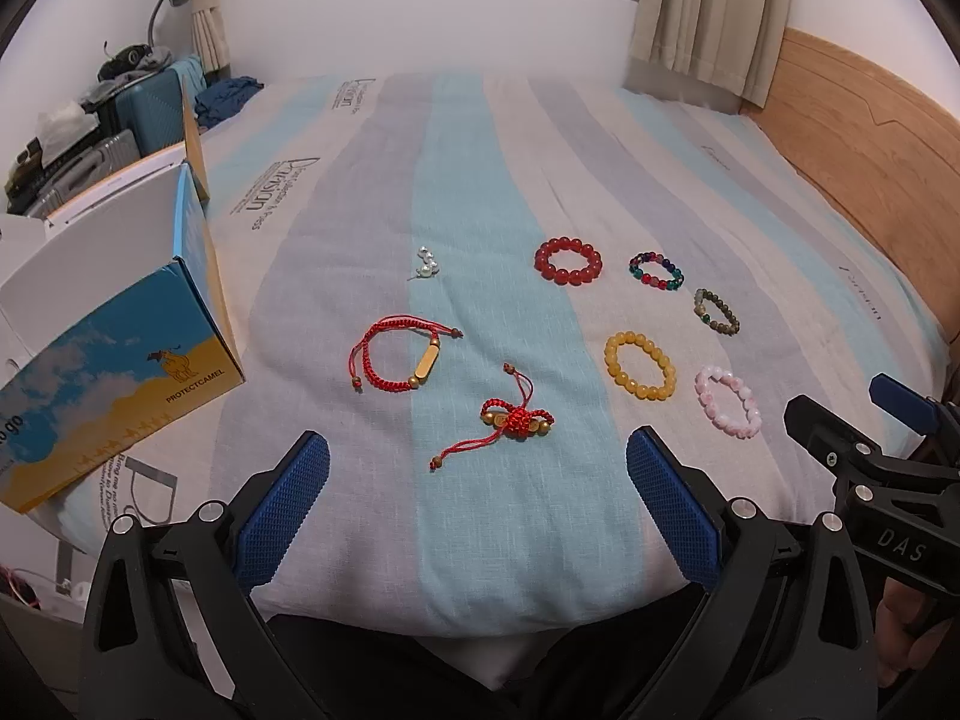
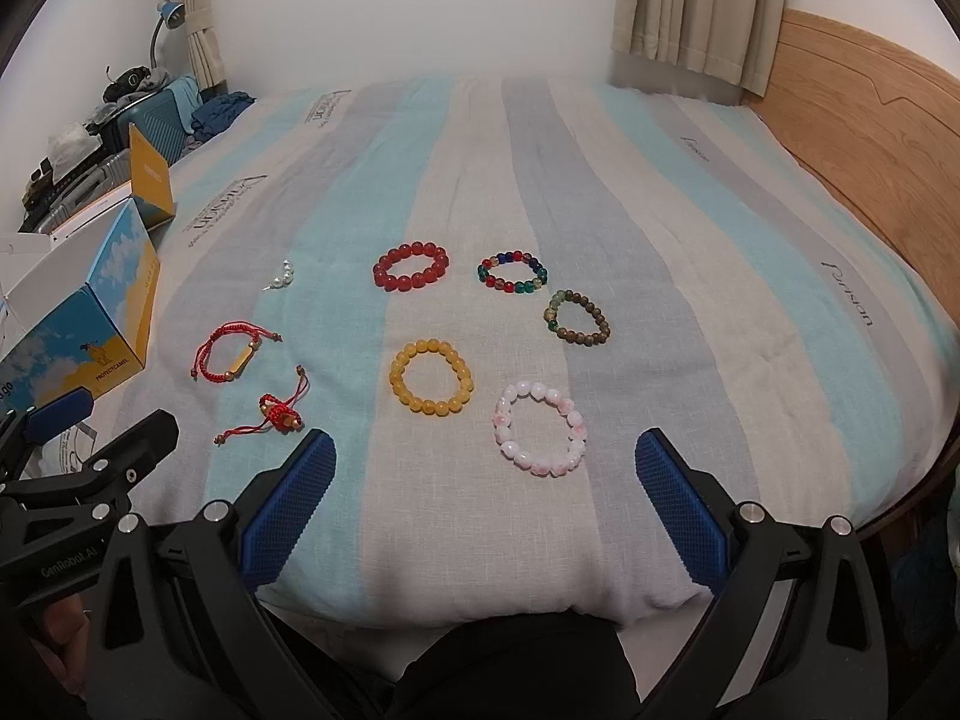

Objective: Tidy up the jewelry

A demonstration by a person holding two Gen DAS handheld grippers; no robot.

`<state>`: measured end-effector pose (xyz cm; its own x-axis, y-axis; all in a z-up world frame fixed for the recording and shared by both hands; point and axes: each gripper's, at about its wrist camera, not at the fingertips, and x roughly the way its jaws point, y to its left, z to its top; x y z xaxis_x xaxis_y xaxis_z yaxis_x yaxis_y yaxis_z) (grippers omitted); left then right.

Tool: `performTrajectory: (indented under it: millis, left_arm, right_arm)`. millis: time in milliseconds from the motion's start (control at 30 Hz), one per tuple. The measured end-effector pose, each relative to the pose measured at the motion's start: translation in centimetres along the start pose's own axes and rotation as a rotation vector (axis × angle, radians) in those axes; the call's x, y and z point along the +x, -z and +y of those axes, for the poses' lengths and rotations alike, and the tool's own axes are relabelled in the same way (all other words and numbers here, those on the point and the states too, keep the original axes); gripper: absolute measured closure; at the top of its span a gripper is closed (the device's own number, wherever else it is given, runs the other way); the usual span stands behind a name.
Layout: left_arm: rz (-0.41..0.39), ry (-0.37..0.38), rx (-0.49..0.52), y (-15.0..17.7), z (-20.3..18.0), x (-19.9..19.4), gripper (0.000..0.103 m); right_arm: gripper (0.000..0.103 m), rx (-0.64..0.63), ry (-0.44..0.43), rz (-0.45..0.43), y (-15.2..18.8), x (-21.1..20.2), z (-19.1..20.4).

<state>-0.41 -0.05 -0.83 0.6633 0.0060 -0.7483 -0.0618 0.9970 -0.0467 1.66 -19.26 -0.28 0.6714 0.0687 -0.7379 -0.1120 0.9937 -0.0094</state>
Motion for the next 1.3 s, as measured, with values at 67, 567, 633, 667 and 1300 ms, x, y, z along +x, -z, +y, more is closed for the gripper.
performTrajectory:
  millis: [67, 567, 633, 667, 1300]
  left_arm:
    - [0.000, 0.000, 0.000, 0.0, 0.0, 0.0, 0.006]
    - [0.047, 0.031, -0.007, -0.9, 0.8, 0.9, 0.006]
    - [0.059, 0.034, -0.016, -1.3, 1.4, 1.3, 0.006]
    - [0.069, 0.031, -0.017, -1.7, 1.8, 1.6, 0.006]
    - [0.323, 0.094, 0.028, -5.1, 1.3, 7.9, 0.006]
  right_arm:
    - [0.007, -0.002, 0.001, -0.001, 0.0, 0.0, 0.1]
    - [0.007, -0.008, 0.002, 0.015, -0.4, 0.2, -0.1]
    - [0.007, -0.014, -0.002, 0.030, -0.9, 0.5, -0.3]
    - [0.007, -0.020, -0.003, 0.043, -1.1, 0.7, -0.3]
    - [0.007, -0.102, -0.024, 0.320, -5.5, 7.4, -0.2]
